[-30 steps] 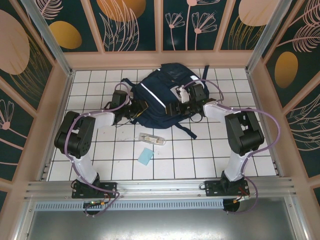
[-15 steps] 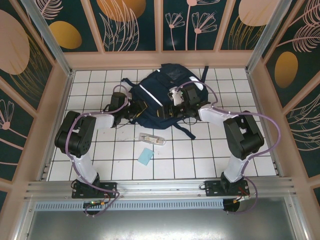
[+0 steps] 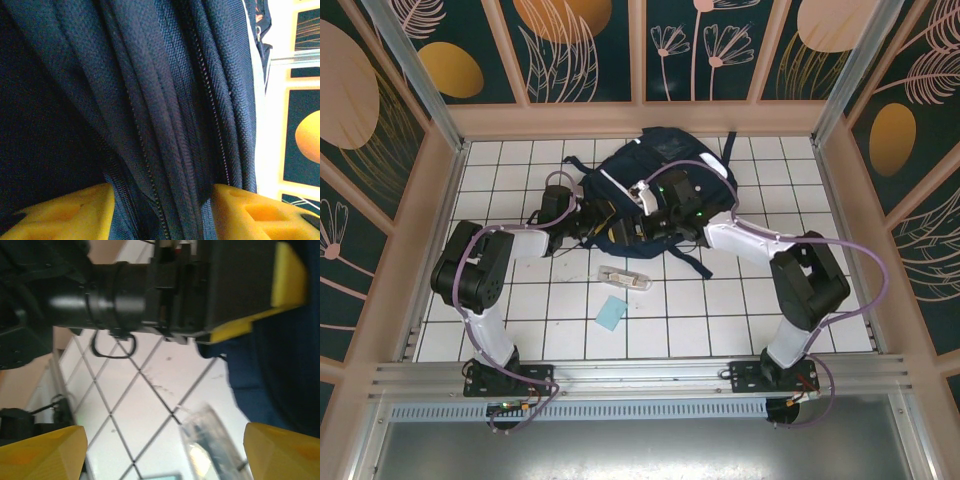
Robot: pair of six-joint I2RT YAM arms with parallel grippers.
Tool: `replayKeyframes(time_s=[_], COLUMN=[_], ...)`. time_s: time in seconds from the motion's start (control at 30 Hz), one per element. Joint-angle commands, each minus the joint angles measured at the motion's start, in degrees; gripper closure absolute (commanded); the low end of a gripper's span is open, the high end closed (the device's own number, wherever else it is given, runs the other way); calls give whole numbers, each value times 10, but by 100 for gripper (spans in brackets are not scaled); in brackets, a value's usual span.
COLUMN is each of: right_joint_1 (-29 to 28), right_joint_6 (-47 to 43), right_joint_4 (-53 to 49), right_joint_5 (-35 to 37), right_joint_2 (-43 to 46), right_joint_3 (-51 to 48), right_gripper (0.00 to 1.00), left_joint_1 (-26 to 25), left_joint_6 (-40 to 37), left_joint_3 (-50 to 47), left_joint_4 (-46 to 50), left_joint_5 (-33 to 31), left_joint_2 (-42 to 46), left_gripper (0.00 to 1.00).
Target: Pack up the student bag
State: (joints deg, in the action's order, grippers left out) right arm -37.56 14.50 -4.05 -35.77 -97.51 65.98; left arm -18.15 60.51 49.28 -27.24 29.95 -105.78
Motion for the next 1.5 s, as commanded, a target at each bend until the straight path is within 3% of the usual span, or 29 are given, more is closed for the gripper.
replayKeyframes(time_s=[0.0,0.1,0.27,0.87,1.3,1.37,1.47], right_joint_1=[9,36,103,41,-13,-13,-11], right_joint_6=[-75,-104,-96,-36,73,75,48], right_joint_4=[-106,-124,-67,17,93,87,24], right_joint_5=[107,139,78,3,-121,-118,-58], right_joint_2=[33,30,17,-75,-28,-20,-16], right_joint_3=[29,17,-21,-5,23,24,32], right_gripper=[17,14,8,6,7,7,8], left_joint_1=[-10,-10,-10,-14,-26,-26,-26], left_joint_6=[3,1,3,27,59,58,41], left_joint_3=[-14,-15,-18,-17,-12,-7,5], left_joint_4=[22,22,23,6,-38,-36,-10], left_joint_5=[20,22,21,21,25,27,26], left_joint_2=[-17,-17,-14,-13,-31,-33,-31], left_gripper=[45,45,45,45,44,42,38])
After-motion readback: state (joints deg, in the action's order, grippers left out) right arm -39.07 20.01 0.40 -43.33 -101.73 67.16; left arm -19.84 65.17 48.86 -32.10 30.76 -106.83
